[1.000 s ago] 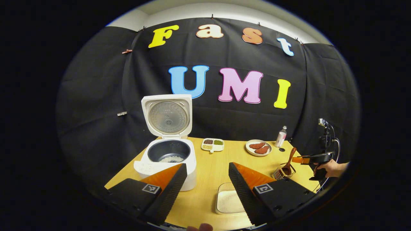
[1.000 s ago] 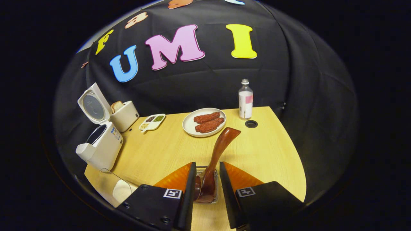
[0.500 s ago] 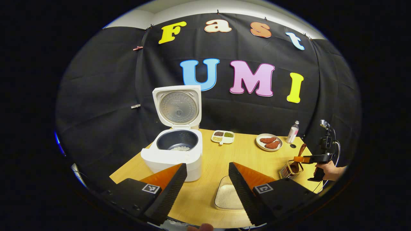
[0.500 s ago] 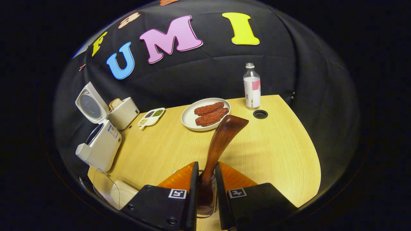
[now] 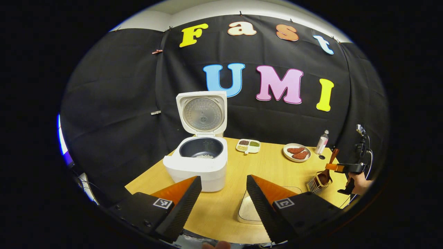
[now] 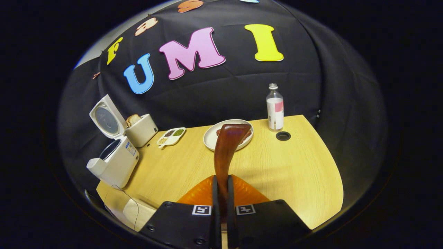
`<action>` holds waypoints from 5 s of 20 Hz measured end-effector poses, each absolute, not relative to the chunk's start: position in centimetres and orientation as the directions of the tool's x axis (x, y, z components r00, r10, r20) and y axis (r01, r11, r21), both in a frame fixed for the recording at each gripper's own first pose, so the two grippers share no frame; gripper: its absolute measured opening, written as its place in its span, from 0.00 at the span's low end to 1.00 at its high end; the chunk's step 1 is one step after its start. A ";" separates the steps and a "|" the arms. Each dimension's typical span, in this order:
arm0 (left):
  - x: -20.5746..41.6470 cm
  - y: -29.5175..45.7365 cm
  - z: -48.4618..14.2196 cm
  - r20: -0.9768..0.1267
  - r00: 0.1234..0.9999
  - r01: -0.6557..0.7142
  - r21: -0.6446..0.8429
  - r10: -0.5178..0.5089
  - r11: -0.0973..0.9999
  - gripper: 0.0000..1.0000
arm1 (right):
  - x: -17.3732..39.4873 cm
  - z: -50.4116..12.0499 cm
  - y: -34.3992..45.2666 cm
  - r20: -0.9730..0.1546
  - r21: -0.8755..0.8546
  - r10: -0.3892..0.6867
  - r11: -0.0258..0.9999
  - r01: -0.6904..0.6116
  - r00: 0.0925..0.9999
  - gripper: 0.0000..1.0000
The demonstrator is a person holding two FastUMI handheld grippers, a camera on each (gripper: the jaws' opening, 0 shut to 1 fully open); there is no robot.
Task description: Close the left gripper, press the button to open the rice cooker; take a wooden spoon from the chopstick holder with the right hand, scoop a spoonful of rice and pour it into the rice cooker, then put the wooden spoon back into the chopstick holder.
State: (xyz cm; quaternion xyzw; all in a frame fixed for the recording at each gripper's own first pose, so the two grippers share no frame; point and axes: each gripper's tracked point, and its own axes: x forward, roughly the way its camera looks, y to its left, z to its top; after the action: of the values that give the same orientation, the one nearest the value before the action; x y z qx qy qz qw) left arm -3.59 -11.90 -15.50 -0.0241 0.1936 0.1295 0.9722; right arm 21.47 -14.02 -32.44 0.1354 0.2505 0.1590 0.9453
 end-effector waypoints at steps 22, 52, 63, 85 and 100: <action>-3.7 -4.6 -13.0 -0.308 0.951 0.033 -0.025 -0.039 0.999 0.91 | 7.7 -11.7 -4.8 -0.165 0.262 0.307 0.930 -0.258 0.937 0.08; -4.1 2.7 -14.8 -0.328 0.938 0.082 -0.101 -0.111 0.991 0.94 | 4.9 -34.9 10.8 -0.612 0.155 0.200 0.979 -0.132 0.765 0.09; -3.8 2.6 -14.6 -0.325 0.939 0.085 -0.092 -0.111 0.992 0.94 | 4.6 -32.6 4.7 -0.542 0.449 0.233 0.892 0.044 0.808 0.09; -4.9 2.4 -14.6 -0.327 0.939 0.069 -0.108 -0.101 0.992 0.94 | 5.5 -24.4 4.5 -0.374 0.805 0.351 0.582 0.113 0.858 0.08; -4.3 3.0 -15.2 -0.308 0.946 0.072 -0.104 -0.101 0.992 0.94 | 12.5 -9.5 17.6 -0.153 0.899 0.452 0.433 -0.067 0.879 0.08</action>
State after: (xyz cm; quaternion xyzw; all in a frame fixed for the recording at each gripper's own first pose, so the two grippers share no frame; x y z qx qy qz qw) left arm -4.28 2.99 -15.17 -0.0455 0.1581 -0.0438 0.9854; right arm 12.45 17.57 -9.52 0.5086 0.1896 0.1573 0.8250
